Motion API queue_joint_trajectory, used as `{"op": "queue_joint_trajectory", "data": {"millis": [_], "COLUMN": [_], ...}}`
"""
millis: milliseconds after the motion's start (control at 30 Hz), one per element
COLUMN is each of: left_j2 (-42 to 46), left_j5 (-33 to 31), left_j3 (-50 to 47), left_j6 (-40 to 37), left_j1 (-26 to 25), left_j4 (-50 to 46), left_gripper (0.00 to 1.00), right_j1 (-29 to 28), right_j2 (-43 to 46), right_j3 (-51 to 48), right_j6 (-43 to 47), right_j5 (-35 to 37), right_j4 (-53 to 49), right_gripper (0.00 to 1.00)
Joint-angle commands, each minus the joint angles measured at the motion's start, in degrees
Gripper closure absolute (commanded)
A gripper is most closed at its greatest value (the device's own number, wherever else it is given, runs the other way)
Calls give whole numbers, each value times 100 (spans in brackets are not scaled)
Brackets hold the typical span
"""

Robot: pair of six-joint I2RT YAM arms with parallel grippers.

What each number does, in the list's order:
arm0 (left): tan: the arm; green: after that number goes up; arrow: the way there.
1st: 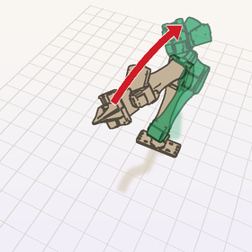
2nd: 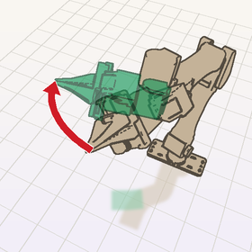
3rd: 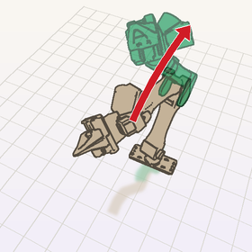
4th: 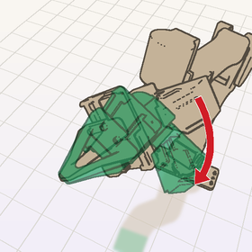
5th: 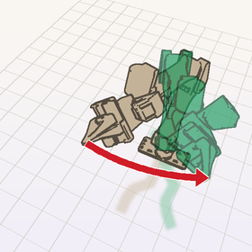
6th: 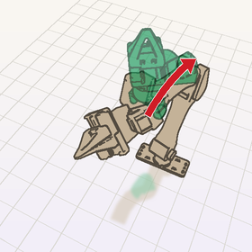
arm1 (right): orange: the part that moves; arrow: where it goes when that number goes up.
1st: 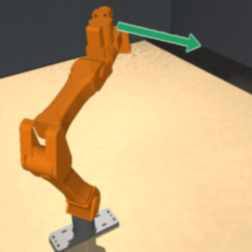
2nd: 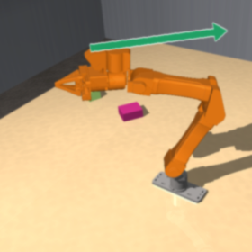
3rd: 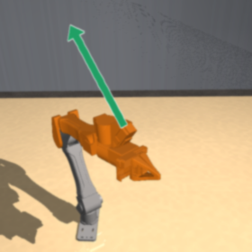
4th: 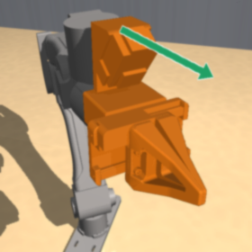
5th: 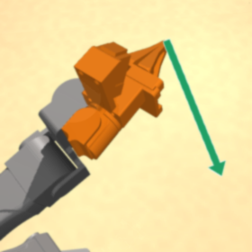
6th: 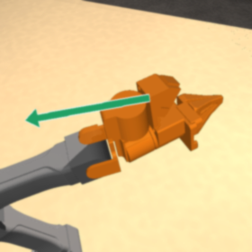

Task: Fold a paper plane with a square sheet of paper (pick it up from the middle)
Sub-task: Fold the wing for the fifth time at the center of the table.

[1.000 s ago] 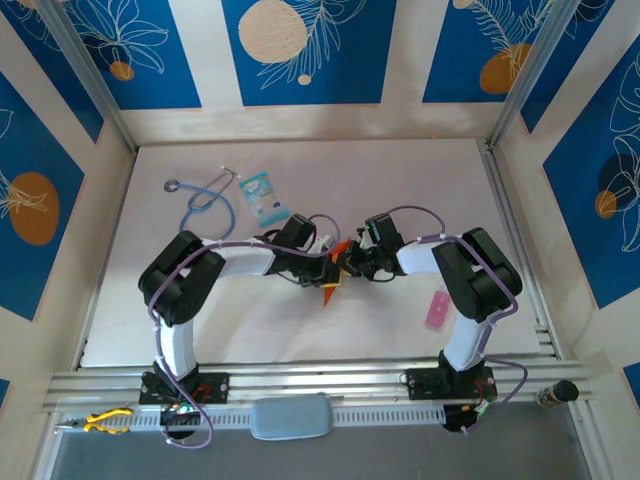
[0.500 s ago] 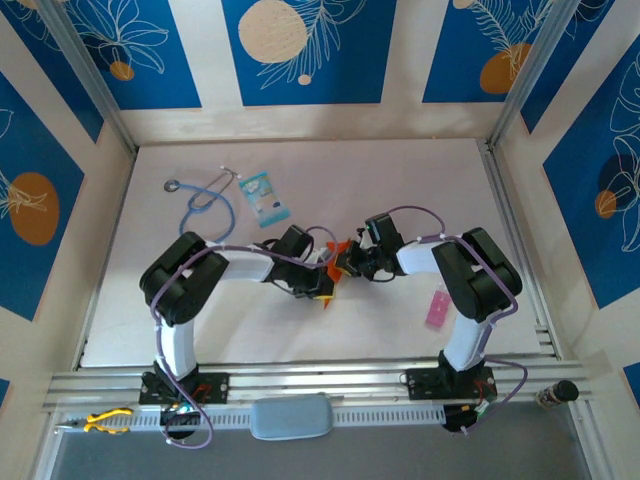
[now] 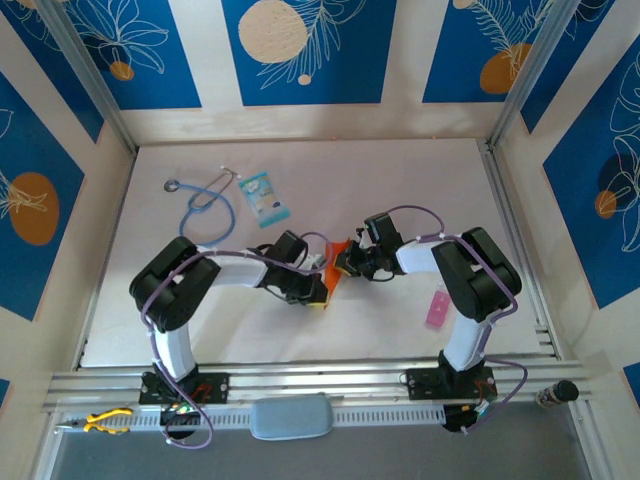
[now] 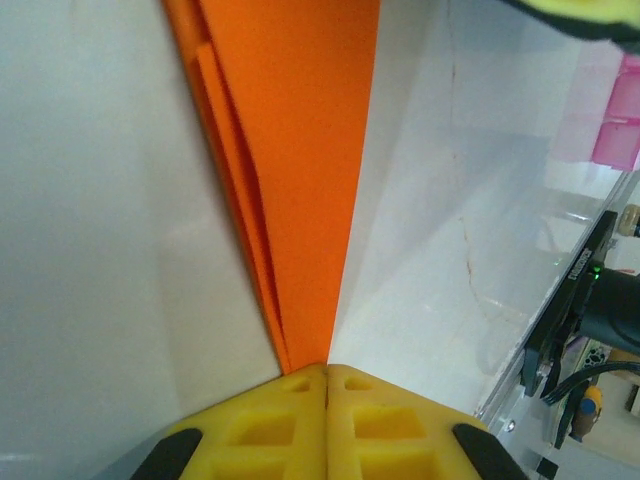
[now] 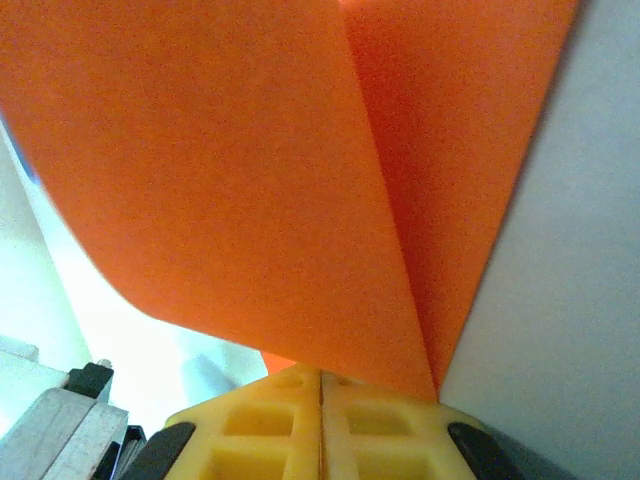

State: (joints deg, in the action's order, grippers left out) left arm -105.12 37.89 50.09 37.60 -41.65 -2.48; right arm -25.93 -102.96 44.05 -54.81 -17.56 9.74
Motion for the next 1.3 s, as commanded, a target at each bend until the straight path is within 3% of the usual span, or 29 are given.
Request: {"op": "queue_joint_trajectory", "data": {"millis": [0, 533, 833, 967, 1267], "left_j2": [112, 912, 213, -74, -117], "left_j5": [157, -302, 378, 563, 308], "left_j3": [-221, -4, 490, 511, 162], "left_j6": [-290, -397, 249, 223, -239], "left_j1": [-97, -111, -125, -185, -195], "left_j4": [-701, -678, 191, 50, -605], "left_gripper": [91, 92, 90, 89, 90], "right_j1": [-43, -77, -87, -92, -82], "right_j2": [-248, -179, -221, -225, -226], "right_j3": [-46, -50, -18, -11, -46], "right_j6": [104, 88, 84, 84, 93], "right_j5": [319, 382, 375, 368, 382], "right_j4": [-583, -656, -678, -666, -676], "right_gripper": [92, 92, 92, 92, 92]}}
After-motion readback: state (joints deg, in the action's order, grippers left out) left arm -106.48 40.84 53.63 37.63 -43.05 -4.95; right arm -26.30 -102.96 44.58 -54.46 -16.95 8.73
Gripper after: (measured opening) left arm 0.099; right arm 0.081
